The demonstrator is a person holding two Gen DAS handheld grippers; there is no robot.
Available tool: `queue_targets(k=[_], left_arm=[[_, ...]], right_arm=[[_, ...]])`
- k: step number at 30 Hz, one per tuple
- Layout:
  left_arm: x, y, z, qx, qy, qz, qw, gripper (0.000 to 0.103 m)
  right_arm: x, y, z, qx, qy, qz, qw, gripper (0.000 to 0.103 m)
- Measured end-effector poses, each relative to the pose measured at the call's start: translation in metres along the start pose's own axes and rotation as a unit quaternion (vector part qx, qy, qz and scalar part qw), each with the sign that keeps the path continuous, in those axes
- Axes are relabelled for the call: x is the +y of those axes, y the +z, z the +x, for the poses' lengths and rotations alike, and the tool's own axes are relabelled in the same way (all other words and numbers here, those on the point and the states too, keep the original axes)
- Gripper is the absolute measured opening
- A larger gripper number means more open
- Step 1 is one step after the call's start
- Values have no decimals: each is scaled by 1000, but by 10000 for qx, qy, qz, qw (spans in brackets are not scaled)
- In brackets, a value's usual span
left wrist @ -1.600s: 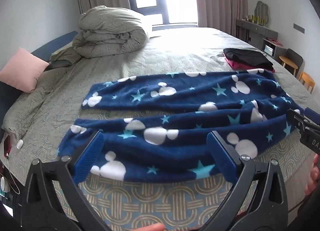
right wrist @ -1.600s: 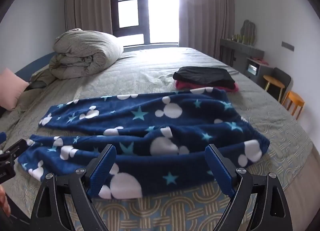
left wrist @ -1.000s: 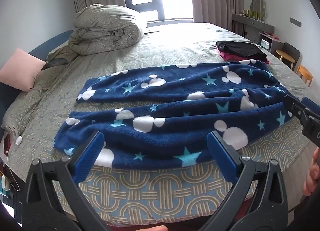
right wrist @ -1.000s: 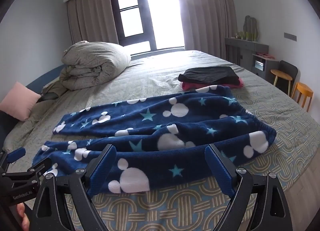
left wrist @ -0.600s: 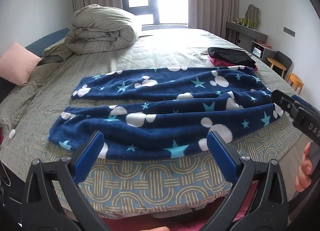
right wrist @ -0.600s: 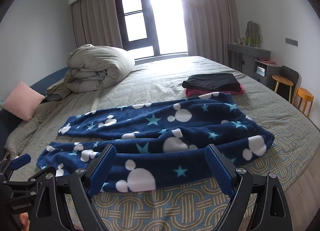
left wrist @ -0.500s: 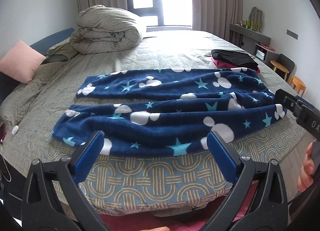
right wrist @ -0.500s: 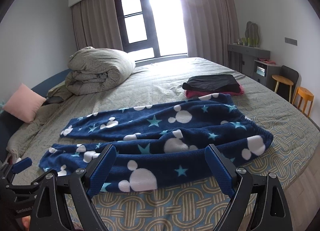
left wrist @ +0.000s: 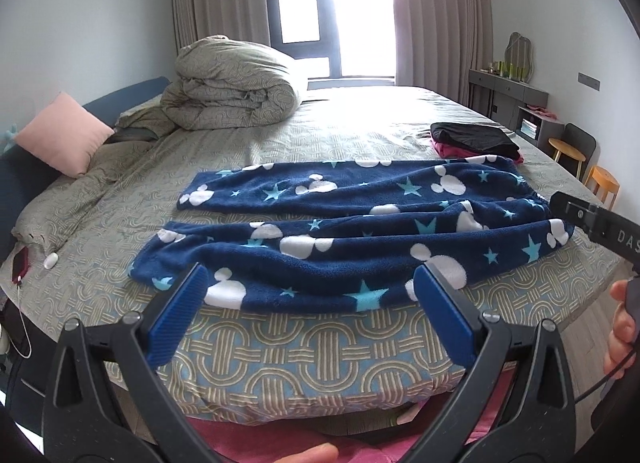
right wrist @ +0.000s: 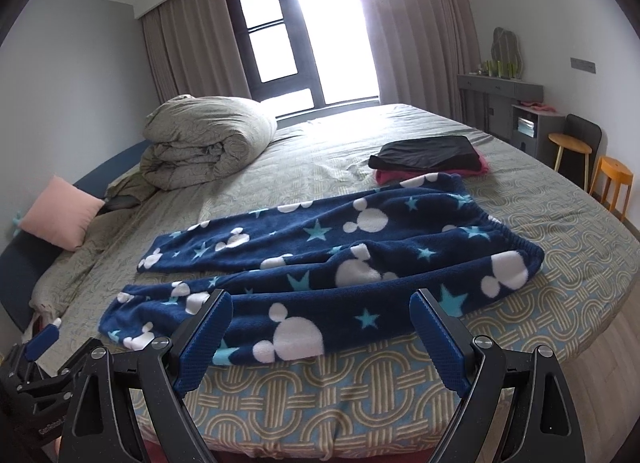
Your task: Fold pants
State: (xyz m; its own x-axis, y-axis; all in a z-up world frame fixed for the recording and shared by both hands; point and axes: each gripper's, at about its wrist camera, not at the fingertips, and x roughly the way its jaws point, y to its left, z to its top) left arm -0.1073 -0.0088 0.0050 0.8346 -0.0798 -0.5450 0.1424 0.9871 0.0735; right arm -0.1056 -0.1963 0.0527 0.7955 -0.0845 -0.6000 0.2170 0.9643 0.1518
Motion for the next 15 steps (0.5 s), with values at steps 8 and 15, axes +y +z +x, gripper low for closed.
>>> queue_targets(k=[8, 15], left_arm=[[-1, -5, -1, 5, -92, 32, 10000, 103], [3, -6, -1, 12, -58, -41, 10000, 103]], right_arm=[[-3, 0, 1, 28, -25, 51, 10000, 92], [1, 1, 0, 31, 65, 26, 10000, 92]])
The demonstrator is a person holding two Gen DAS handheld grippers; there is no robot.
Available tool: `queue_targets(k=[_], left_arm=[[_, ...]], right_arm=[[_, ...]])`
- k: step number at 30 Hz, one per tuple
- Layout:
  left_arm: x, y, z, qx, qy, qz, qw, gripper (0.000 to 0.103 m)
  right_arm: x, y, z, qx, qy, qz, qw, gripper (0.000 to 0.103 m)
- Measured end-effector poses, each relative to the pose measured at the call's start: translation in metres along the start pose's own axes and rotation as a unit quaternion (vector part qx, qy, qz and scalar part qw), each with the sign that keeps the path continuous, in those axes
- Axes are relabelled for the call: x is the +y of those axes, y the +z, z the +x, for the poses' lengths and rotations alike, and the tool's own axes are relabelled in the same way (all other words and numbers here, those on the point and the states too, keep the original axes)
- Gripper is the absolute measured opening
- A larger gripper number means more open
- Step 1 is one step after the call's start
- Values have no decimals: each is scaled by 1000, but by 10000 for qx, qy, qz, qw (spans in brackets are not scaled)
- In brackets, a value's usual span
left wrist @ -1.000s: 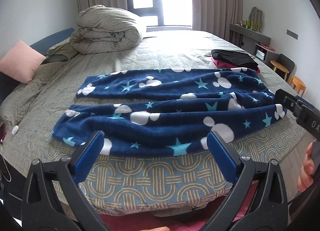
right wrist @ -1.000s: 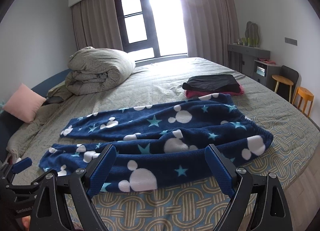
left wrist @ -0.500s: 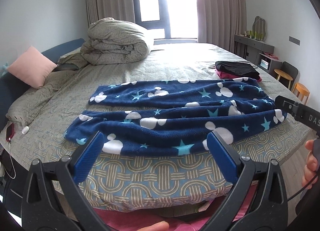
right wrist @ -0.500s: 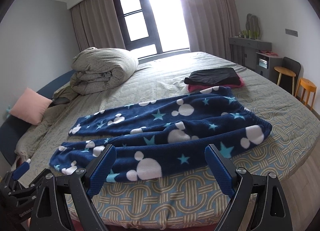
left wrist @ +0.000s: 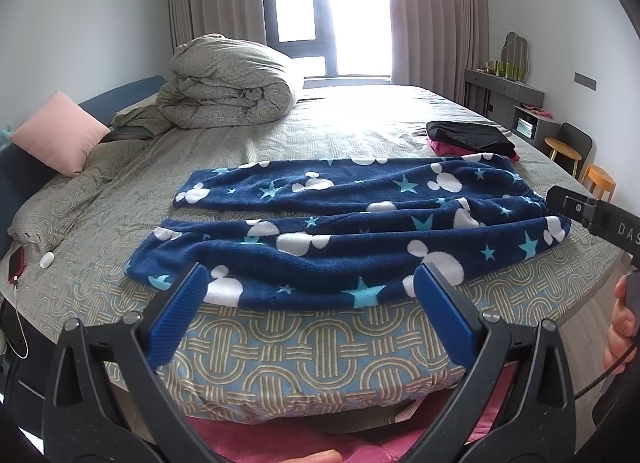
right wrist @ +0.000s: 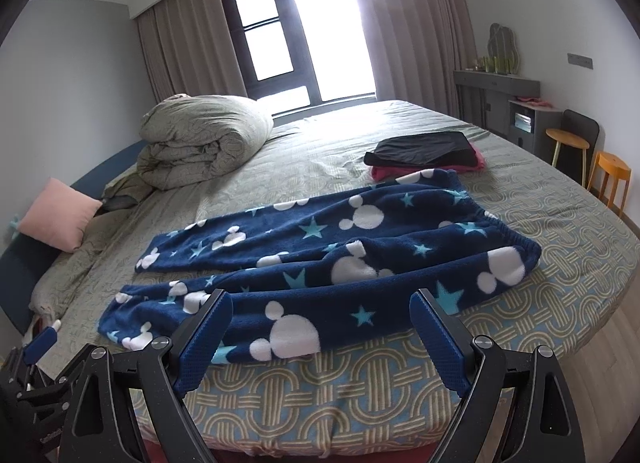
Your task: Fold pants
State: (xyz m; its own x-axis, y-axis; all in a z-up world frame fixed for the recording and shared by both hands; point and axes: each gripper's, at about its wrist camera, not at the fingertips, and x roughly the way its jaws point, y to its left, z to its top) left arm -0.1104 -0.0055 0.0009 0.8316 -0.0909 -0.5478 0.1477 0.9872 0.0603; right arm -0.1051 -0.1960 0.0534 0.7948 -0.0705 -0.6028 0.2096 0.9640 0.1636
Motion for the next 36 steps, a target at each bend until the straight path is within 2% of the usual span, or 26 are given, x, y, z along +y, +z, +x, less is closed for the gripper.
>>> queue_targets(k=[13, 22, 36], left_arm=[[-4, 0, -4, -97, -27, 121, 9999, 103], [2, 2, 1, 46, -227, 9, 9997, 103], [10, 1, 7, 91, -97, -126, 9998, 103]], right_arm=[[1, 0, -1, -2, -44, -20, 10000, 92], [-3, -1, -1, 3, -61, -18, 10000, 92], [-7, -4, 0, 53, -86, 24, 9999, 92]])
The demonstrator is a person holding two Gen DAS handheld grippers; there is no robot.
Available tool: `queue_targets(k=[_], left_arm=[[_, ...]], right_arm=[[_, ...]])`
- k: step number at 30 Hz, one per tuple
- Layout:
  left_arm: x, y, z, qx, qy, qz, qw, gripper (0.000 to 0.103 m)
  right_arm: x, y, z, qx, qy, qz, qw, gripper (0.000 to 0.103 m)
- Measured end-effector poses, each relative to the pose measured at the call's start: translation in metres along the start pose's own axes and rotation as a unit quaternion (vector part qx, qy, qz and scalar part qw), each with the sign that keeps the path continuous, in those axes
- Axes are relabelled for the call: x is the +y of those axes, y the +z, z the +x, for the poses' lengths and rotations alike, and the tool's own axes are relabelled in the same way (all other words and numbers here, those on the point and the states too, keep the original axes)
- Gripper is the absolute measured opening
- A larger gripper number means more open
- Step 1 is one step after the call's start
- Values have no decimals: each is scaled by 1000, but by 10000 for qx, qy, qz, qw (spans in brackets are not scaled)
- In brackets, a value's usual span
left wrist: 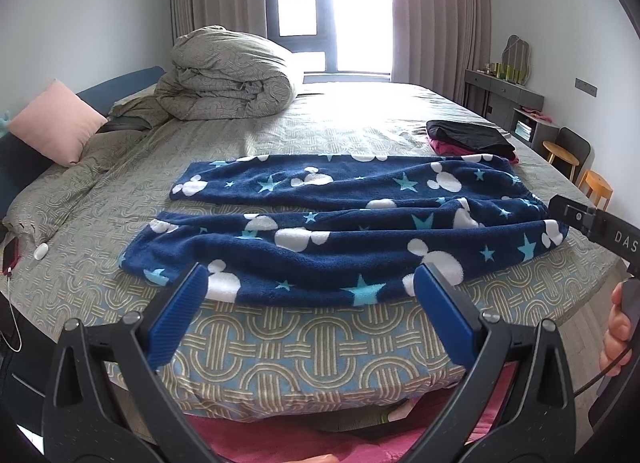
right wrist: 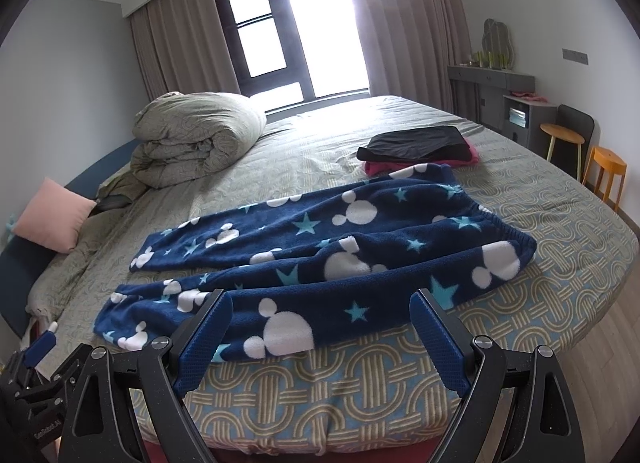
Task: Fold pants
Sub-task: 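Lower both grippers onto the pants' cuffs and close on them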
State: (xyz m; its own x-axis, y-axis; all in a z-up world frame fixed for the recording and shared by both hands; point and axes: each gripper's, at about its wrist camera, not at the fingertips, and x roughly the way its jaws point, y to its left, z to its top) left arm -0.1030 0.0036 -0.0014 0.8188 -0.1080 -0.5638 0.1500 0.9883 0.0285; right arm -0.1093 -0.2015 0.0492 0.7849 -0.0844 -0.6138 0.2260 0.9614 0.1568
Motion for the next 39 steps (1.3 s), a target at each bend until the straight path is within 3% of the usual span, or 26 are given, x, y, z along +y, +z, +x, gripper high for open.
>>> queue_targets(k=[9, 15, 22, 28, 32, 39], left_arm=[[14, -3, 29, 195, 94, 67, 9997, 103], [40, -9, 74, 801, 157, -165, 9965, 103], [59, -11, 112, 1208, 261, -436, 9914, 102], [76, -9, 137, 1574, 45, -617, 9856, 102], [104, -12, 149, 1908, -310, -1222, 9735, 102], [151, -28, 165, 2297, -590, -2416, 9410, 102]], right_arm=[[-8, 1, 28, 285, -118, 139, 9994, 92], [-34, 1, 62, 532, -337, 464, 9969, 92], [-59, -6, 97, 820, -575, 582, 9933, 92], [-86, -6, 115, 972, -616, 961, 9887, 92], [-112, -5, 116, 925, -680, 1306, 9848, 92], [-152, -12, 121, 1031, -883, 1876, 9728, 92]])
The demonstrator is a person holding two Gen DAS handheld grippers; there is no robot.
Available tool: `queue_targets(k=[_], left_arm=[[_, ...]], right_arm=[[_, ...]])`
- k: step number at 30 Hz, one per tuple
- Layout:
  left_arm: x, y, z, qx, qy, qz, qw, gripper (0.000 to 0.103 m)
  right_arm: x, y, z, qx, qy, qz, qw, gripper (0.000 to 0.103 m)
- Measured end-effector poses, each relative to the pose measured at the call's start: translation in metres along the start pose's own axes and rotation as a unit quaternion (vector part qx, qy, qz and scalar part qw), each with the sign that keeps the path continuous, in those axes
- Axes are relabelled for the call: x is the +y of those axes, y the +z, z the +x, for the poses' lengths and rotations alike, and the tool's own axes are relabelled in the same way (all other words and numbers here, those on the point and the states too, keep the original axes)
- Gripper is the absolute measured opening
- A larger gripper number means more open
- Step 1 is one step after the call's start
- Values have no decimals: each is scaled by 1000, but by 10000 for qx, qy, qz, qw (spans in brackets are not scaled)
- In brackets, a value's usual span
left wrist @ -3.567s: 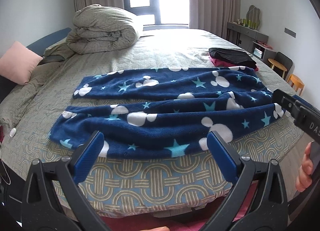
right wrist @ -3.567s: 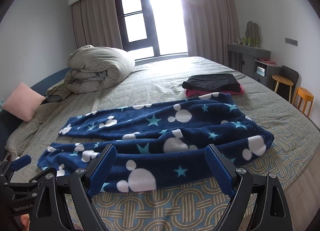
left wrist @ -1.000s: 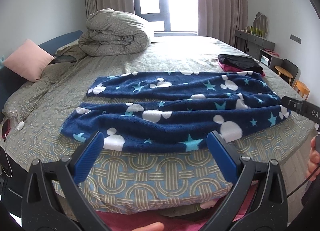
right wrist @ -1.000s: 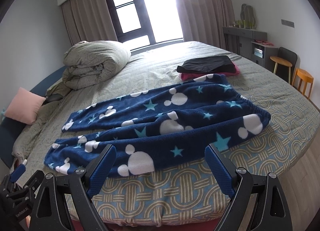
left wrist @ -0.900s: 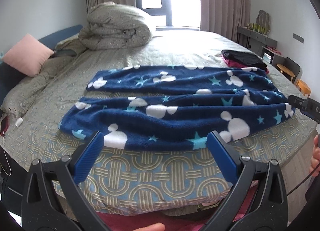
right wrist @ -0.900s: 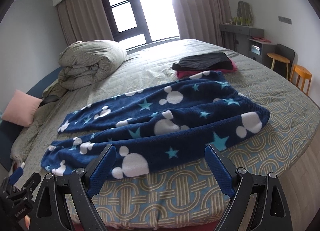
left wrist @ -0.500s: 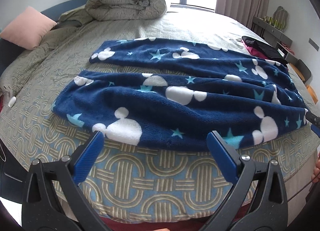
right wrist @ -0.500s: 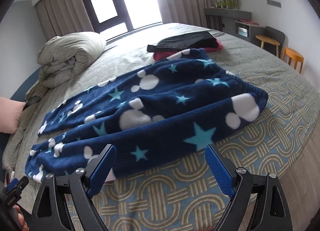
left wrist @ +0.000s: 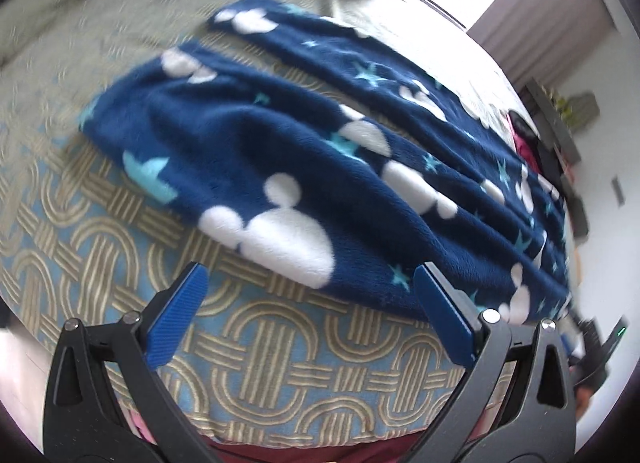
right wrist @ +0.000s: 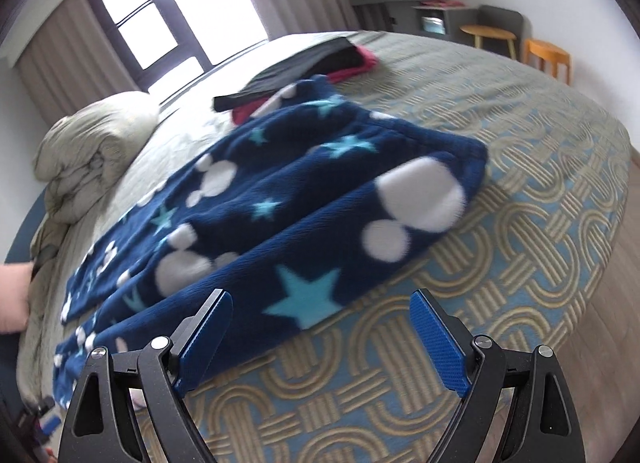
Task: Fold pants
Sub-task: 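Lower both grippers onto the pants' cuffs and close on them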
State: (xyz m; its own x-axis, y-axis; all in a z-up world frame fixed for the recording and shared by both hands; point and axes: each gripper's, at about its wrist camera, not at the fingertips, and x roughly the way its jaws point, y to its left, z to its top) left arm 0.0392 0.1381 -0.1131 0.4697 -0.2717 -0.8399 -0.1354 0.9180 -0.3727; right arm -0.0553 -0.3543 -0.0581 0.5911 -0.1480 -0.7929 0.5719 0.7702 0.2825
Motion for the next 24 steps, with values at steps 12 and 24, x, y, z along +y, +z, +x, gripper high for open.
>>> queue_targets(k=[12, 24], left_arm=[[14, 18, 40, 429, -522, -717, 9951, 64], [27, 34, 49, 366, -646, -995, 9923, 35]], right_arm=[[-41, 10, 17, 111, 625, 1136, 9915, 78], [-58, 26, 50, 211, 1061, 2038, 9730, 70]])
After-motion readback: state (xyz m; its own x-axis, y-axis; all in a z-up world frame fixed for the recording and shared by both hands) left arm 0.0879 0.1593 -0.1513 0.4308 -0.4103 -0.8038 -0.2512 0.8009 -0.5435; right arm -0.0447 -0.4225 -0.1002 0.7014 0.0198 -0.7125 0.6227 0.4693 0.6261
